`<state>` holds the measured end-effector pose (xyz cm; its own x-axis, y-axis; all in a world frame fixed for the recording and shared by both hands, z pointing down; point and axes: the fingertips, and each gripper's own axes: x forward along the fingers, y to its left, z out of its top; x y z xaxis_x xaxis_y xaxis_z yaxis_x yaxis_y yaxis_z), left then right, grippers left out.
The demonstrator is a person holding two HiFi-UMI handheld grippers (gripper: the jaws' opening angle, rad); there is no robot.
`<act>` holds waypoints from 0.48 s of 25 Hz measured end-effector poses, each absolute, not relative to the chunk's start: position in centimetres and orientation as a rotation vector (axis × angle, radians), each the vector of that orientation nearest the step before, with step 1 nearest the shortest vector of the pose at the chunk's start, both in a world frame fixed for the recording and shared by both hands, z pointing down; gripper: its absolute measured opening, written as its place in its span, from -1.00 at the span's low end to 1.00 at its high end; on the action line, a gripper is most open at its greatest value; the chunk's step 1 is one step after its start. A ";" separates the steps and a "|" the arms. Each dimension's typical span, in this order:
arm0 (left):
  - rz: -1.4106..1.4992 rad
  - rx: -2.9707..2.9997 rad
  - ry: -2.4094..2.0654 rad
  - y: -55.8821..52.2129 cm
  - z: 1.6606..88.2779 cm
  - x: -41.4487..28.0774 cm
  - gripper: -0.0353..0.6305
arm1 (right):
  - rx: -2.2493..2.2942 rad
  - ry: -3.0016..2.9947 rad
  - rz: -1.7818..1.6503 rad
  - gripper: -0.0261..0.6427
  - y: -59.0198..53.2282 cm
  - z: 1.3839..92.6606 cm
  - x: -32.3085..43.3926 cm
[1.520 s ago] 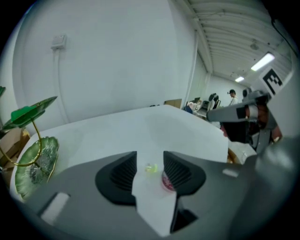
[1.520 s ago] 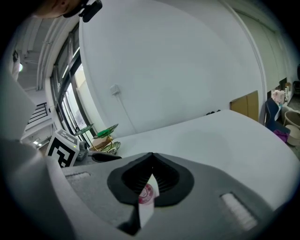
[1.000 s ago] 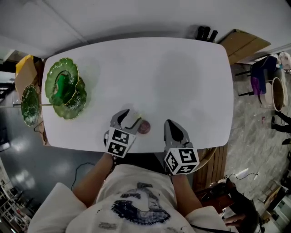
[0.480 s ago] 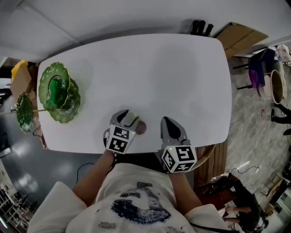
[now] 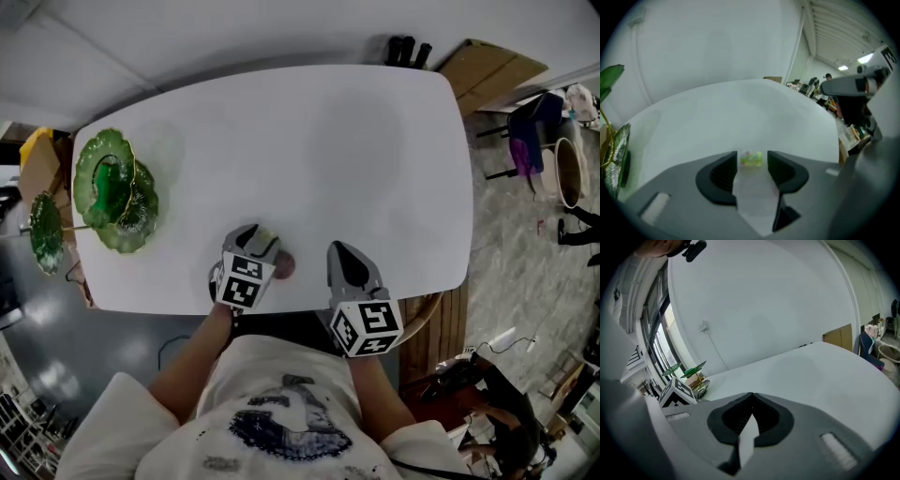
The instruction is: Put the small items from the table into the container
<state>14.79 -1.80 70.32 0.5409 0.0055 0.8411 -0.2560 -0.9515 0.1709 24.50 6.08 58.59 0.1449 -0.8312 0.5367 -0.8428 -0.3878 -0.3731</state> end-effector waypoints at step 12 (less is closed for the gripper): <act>1.401 2.516 -0.247 -1.5 70.8 14.5 -0.49 | 2.386 -1.729 1.078 -0.93 7.6 58.0 24.8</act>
